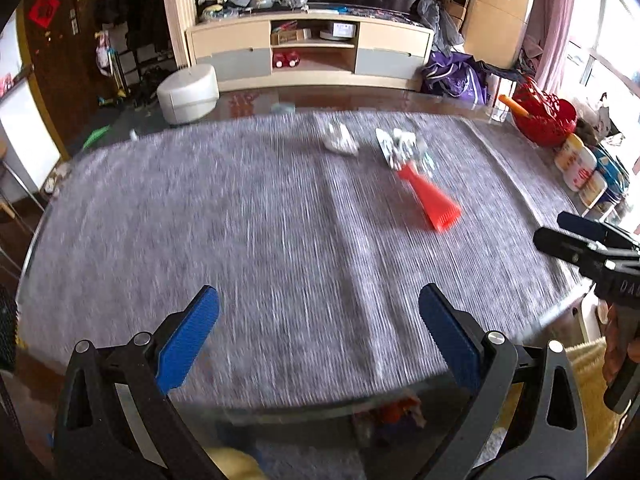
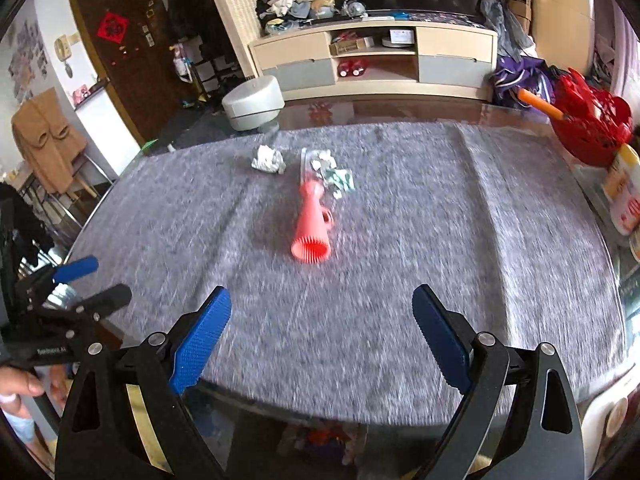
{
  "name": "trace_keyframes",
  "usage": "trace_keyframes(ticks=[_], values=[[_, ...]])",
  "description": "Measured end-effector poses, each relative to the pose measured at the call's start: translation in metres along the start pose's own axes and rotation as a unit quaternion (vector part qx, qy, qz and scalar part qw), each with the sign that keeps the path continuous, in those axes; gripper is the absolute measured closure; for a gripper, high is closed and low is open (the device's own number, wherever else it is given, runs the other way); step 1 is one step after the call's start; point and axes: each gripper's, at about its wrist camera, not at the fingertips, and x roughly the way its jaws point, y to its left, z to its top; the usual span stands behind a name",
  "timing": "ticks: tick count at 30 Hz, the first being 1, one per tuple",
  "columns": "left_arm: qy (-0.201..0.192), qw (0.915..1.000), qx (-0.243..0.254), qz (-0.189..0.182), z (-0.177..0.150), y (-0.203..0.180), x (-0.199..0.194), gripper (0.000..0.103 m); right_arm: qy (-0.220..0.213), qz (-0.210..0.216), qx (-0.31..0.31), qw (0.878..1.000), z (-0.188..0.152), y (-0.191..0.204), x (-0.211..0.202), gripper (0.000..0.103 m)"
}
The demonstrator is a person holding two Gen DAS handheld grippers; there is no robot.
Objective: Collect trash
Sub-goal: 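Grasp the pink cone cup with the right tool while the left tool grasps a white tissue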
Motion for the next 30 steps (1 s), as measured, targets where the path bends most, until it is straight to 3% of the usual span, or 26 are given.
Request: trace_keyframes(ticks=[11,16,23,26,30], values=[[-0.007,0.9999,0.009,0.002,0.068,0.009,0.042,0.008,0.008,0.003,-0.026,1.0,0.042,0.013,0.057,0.012],[0.002,0.9999,0.013,-0.006,0.093,0.01,0.072,0.012,0.04,0.003,-0.034,0.999,0.043,0.015,0.093,0.035],[0.022,0.9991,0.022,-0.03,0.117,0.001,0.123,0.028,0.054,-0.005,-0.04,0.998,0.044,0.013,0.119,0.038],[0.029,0.9986,0.025,-0.037,0.126,-0.003,0.143,0.035,0.06,-0.011,-0.045,0.997,0.044,0.012,0.125,0.049],[0.038,0.9975,0.033,-0.05,0.134,-0.009,0.167,0.036,0.068,-0.009,-0.045,0.997,0.04,0.009,0.131,0.053]])
